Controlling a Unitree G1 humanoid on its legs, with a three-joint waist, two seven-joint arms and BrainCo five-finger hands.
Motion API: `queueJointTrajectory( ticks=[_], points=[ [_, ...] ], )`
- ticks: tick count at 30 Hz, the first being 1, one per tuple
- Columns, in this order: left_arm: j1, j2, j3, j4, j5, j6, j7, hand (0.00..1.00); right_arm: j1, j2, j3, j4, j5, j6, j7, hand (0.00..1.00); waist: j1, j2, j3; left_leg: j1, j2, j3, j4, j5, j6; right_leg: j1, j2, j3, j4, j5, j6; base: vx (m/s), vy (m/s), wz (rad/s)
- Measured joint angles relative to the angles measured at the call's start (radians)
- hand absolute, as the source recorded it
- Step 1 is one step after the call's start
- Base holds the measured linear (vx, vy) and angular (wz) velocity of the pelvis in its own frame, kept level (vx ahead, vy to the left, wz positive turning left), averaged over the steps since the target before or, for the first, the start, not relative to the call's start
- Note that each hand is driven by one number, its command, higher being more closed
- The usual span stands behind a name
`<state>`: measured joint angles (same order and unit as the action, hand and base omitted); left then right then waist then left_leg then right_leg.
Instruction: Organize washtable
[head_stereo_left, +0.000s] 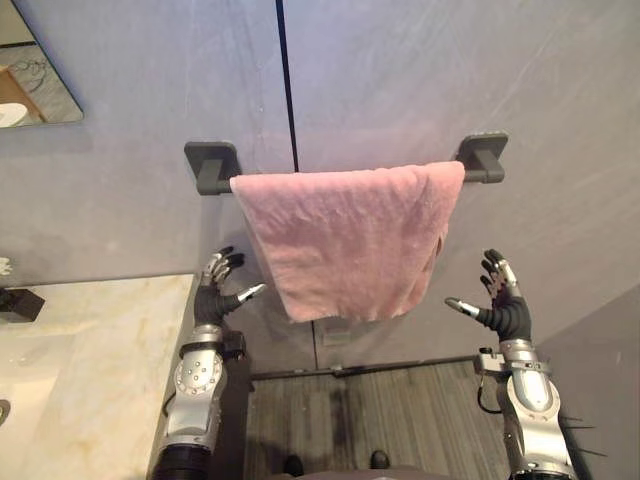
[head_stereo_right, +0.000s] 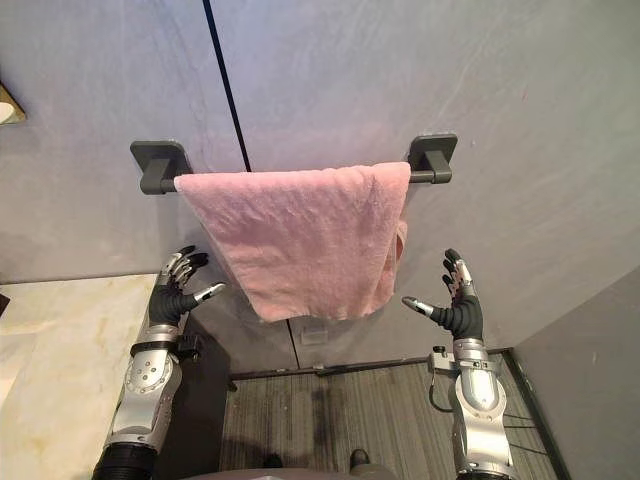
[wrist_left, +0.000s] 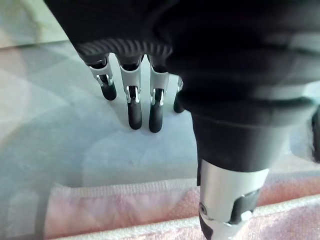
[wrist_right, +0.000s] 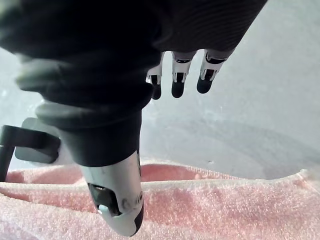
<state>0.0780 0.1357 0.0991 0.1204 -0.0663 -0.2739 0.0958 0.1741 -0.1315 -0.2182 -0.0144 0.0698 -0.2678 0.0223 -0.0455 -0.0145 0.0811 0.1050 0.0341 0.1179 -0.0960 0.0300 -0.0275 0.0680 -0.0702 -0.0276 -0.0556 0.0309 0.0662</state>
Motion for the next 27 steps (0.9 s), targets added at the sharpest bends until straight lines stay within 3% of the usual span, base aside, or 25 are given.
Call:
queueJointTrajectory(
  ticks=[7,10,22,27],
  points=[
    [0.107,-0.058,0.022,-0.013,0.000,-0.002,-0.002,0.00,0.081,0.052,-0.040,0.001,-0.028,0.000,-0.023,0.00,0.003,-0.002,-0.001,0.001,-0.001,-0.002,0.000,0.000,0.000,0.002,-0.001,-0.002,0.000,0.000,0.000,0.00,0.000,0.01],
    [0.162,-0.058,-0.004,0.018,0.000,-0.007,-0.010,0.00,0.099,0.057,-0.036,0.108,-0.056,0.002,-0.027,0.00,0.004,-0.004,-0.003,0.010,0.000,-0.008,0.000,0.000,0.000,0.018,-0.002,-0.017,-0.001,0.000,0.001,-0.01,-0.011,0.07],
    [0.240,-0.051,-0.041,0.486,0.103,0.018,-0.051,0.00,0.158,0.063,0.061,0.508,-0.237,0.030,-0.042,0.00,0.015,-0.004,-0.010,0.030,0.001,-0.009,0.000,-0.001,-0.002,0.040,-0.003,-0.026,0.000,-0.005,0.003,-0.03,-0.015,0.02],
    [0.258,-0.049,-0.005,0.566,0.120,0.030,-0.049,0.00,0.172,0.052,0.062,0.614,-0.278,0.049,-0.042,0.00,0.028,0.000,-0.016,0.046,0.001,-0.006,-0.001,-0.005,-0.006,0.049,-0.003,-0.025,0.010,-0.011,0.004,-0.03,-0.007,0.00]
  ],
)
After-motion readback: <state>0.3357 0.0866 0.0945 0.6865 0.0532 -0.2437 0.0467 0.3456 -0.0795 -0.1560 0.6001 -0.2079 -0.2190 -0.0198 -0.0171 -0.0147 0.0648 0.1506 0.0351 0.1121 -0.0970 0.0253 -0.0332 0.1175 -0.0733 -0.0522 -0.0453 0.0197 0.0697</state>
